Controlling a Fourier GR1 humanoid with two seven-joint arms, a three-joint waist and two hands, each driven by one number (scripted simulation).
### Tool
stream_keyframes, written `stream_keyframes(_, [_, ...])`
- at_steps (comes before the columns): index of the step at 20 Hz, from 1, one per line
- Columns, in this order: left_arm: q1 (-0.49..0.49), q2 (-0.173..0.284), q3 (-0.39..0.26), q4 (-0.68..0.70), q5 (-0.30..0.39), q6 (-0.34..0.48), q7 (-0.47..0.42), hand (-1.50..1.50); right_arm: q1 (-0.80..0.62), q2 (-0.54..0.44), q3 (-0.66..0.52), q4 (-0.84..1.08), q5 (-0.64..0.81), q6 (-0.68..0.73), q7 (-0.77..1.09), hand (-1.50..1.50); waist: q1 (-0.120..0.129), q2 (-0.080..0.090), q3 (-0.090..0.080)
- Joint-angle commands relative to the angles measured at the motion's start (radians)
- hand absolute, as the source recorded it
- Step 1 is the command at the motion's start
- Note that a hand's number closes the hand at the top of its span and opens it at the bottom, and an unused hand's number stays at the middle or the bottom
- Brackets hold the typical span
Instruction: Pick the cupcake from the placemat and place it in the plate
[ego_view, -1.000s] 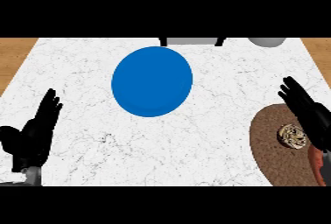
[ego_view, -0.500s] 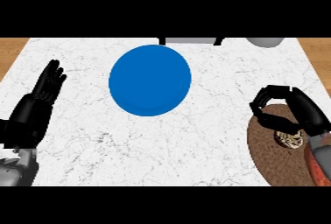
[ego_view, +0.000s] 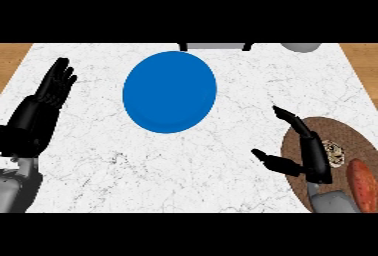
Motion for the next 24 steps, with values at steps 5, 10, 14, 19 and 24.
stream_keyframes(5, [-0.04,-0.002,0.033,0.001,-0.011,-0.034,0.038,0.0,0.018,-0.147,-0.055,-0.237,0.106,-0.025,0.203,-1.5,-0.005,-0.007,-0.002])
stream_keyframes(10, [-0.048,-0.021,0.024,0.018,-0.02,-0.015,0.042,0.0,0.027,-0.357,-0.033,-0.301,0.221,0.104,0.527,-1.5,-0.018,-0.01,-0.007])
stream_keyframes(14, [-0.018,-0.038,0.005,0.016,-0.028,-0.026,0.007,0.0,-0.013,-0.481,0.0,-0.315,0.24,0.296,0.774,-1.5,0.003,-0.008,-0.008])
stream_keyframes(19, [-0.029,-0.018,0.036,0.041,-0.01,-0.057,-0.002,0.0,-0.055,-0.548,0.075,-0.387,0.181,0.538,1.016,-1.5,0.011,-0.003,-0.006])
stream_keyframes(24, [-0.046,-0.031,0.038,-0.009,-0.021,-0.044,0.058,0.0,-0.116,-0.527,0.074,-0.378,0.125,0.672,1.162,-1.5,0.014,-0.003,-0.002])
